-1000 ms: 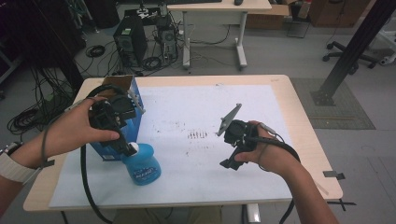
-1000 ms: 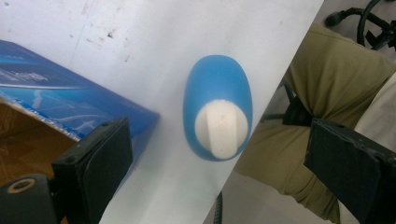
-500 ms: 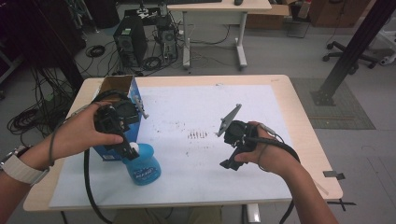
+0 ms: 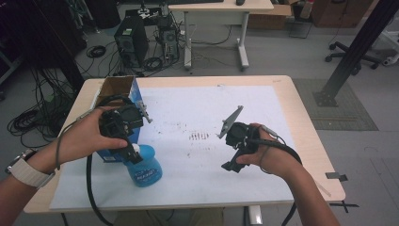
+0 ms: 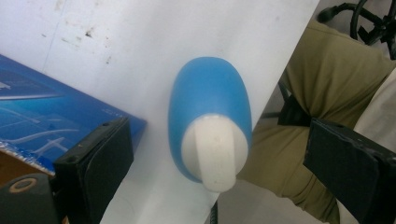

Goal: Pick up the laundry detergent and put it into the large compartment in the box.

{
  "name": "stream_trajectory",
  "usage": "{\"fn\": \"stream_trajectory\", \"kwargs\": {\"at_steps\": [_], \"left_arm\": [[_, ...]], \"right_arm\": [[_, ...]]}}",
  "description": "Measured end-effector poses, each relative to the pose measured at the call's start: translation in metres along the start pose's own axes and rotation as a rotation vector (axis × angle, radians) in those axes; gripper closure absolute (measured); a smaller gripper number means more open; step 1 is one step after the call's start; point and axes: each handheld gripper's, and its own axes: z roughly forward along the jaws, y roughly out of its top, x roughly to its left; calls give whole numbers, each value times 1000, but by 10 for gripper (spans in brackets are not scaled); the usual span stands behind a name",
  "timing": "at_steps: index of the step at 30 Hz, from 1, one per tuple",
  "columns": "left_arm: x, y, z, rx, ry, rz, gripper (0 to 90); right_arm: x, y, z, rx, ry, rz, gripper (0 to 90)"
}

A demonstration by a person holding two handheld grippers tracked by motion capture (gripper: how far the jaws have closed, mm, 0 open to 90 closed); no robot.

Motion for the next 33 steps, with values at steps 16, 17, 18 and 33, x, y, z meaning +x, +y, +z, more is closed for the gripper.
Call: {"fn": "stream_trajectory", "kwargs": {"at_steps": [16,17,18,33], "left_arm": [[2,1,15,11,-12,21,89],[2,1,16,14,-13,26,89],[2,1,18,15,-17,27,89],[3,2,33,24,-27,40,95]], "right_arm": [[0,-1,1,2,3,2,97],[0,-1,1,2,3,2,97],[0,-1,1,2,3,3,97],[0,-1,2,5,6,6,97]]}}
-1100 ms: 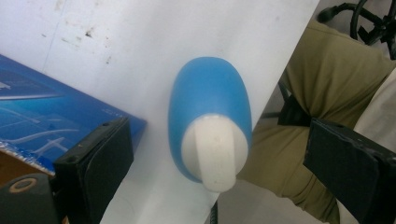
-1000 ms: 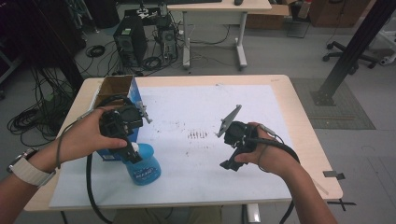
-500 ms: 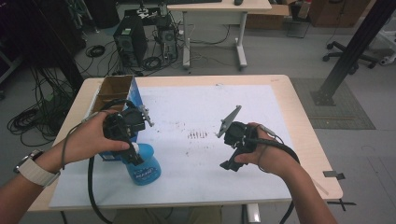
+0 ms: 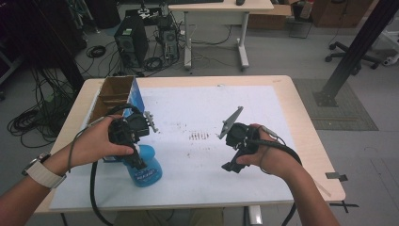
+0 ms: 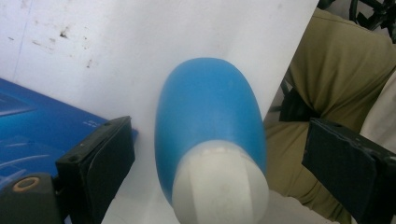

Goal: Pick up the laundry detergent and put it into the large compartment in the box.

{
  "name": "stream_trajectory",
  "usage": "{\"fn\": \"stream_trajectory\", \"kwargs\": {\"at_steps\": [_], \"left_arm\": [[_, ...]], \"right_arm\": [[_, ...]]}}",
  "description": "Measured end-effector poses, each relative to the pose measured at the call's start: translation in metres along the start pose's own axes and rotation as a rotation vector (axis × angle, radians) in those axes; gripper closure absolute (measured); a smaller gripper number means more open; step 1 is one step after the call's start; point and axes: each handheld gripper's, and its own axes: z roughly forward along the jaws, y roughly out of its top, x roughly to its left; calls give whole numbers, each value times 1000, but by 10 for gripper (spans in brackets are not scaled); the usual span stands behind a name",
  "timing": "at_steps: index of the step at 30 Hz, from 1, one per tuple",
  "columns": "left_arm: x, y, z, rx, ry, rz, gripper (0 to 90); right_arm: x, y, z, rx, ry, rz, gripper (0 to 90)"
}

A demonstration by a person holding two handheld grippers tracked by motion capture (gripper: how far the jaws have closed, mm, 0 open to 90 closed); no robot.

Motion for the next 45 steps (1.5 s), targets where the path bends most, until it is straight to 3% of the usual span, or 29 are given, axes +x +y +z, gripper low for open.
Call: {"fn": "stream_trajectory", "kwargs": {"at_steps": [19,45], "left_arm": [[1,0,16,14,-2,-1,108],[2,-1,29,42,-1,3,312]], "right_arm": [[1,-1,1,-1,2,3,97],[0,-5,2,-3,4,9,97]]}}
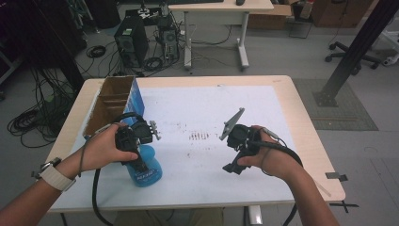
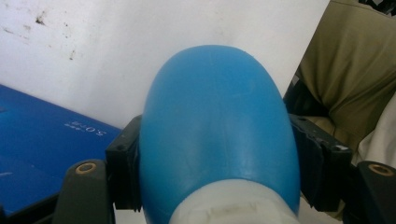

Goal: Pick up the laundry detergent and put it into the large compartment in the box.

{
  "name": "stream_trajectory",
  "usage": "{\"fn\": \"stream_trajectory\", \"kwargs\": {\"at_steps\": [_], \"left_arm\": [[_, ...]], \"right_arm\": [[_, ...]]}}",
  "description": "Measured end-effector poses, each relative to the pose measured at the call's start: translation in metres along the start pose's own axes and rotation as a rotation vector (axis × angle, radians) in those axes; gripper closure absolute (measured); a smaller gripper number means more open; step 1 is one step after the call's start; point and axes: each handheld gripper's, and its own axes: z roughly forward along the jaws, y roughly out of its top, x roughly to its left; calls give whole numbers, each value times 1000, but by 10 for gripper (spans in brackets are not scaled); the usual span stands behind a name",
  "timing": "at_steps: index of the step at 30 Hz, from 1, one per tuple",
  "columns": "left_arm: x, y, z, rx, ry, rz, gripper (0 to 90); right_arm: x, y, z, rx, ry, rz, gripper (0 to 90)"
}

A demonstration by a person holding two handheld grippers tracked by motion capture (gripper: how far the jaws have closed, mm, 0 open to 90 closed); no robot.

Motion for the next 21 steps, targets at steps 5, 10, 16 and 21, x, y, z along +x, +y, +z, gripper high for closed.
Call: {"fn": "stream_trajectory", "kwargs": {"at_steps": [5,10,16,21], "left_arm": [[2,-1,-1,-5,1,-10,357],[1,-1,-1,-3,6,-10,360],[1,-1,-1,-5,15,-15,367],[0,0,-2,2,17,-20,369]], "right_arm": [[0,-1,1,4,2,1,97],[0,-1,2,2,4,1,97],[0,0,1,0,5,1,97],[1,0,1,0,4,-3,97]]}}
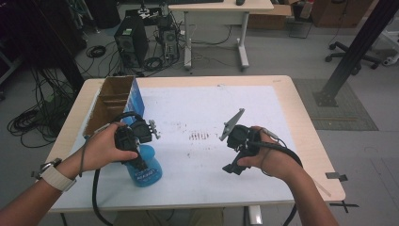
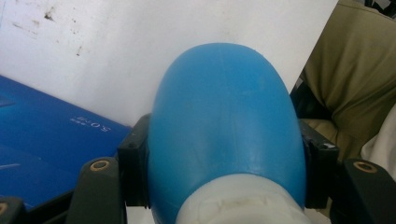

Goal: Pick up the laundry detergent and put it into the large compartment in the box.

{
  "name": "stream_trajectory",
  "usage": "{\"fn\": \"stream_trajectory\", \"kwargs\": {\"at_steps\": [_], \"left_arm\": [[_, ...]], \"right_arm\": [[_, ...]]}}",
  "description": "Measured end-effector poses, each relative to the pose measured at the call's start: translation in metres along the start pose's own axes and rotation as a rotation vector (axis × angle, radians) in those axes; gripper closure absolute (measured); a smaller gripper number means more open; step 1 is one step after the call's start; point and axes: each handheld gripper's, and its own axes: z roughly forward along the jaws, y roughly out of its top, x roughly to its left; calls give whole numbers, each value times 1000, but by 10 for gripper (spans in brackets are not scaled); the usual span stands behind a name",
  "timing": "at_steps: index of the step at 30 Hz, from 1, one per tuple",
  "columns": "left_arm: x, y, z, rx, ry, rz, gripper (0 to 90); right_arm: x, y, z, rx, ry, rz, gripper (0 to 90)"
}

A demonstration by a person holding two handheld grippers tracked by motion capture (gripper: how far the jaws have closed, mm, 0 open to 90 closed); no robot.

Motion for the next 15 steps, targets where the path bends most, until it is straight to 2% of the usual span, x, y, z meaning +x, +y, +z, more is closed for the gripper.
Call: {"fn": "stream_trajectory", "kwargs": {"at_steps": [10,15], "left_arm": [[-2,0,-3,4,-15,-1,371],[-2,-1,-9,7,-23,-14,371]], "right_arm": [[1,0,-1,-2,-3,2,97],[2,0,-1,-3,-3,1,97]]}}
